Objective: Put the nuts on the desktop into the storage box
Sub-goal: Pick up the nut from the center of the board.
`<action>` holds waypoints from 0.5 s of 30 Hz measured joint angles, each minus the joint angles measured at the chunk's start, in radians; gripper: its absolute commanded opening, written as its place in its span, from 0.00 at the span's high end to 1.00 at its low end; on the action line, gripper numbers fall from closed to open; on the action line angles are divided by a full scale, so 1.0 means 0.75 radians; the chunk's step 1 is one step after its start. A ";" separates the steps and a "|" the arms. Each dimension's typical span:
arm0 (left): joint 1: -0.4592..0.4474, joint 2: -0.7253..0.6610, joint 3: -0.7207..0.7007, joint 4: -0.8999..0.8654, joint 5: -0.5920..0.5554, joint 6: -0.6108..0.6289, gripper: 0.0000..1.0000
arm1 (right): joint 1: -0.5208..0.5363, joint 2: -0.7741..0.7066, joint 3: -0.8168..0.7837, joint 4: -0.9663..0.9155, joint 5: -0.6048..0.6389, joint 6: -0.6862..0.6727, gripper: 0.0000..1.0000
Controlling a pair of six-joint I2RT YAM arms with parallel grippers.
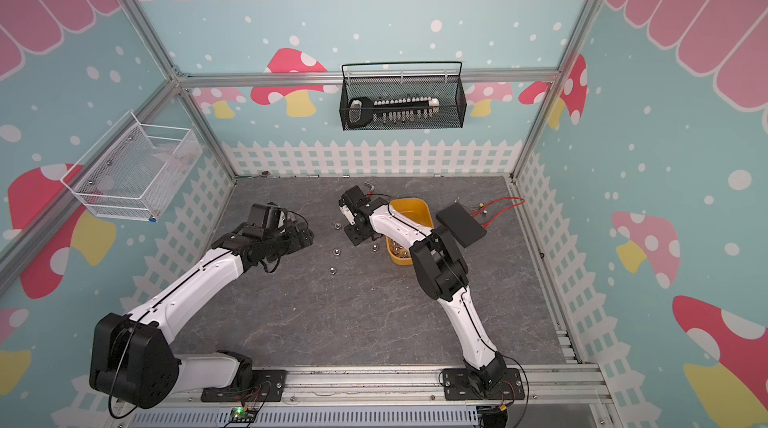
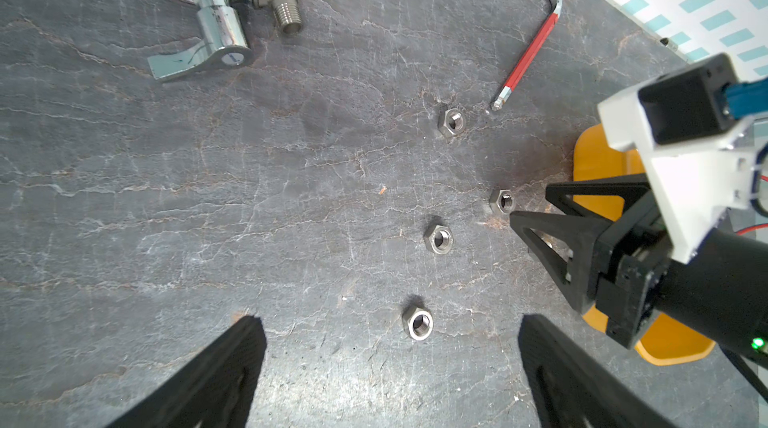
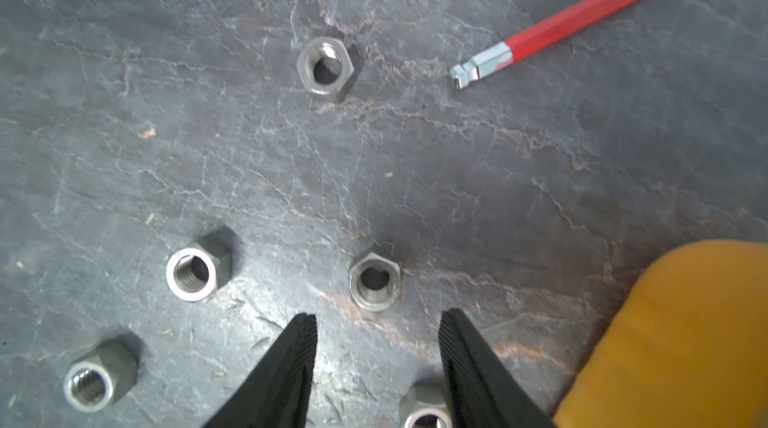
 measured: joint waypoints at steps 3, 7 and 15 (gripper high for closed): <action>0.003 0.000 -0.001 0.000 0.001 0.005 0.01 | 0.000 0.041 0.031 -0.001 -0.004 0.000 0.47; 0.007 0.000 0.000 0.000 0.002 0.008 0.01 | 0.000 0.081 0.031 -0.016 0.003 0.001 0.47; 0.009 0.001 0.000 0.000 0.006 0.014 0.01 | 0.000 0.116 0.055 -0.017 0.011 0.009 0.59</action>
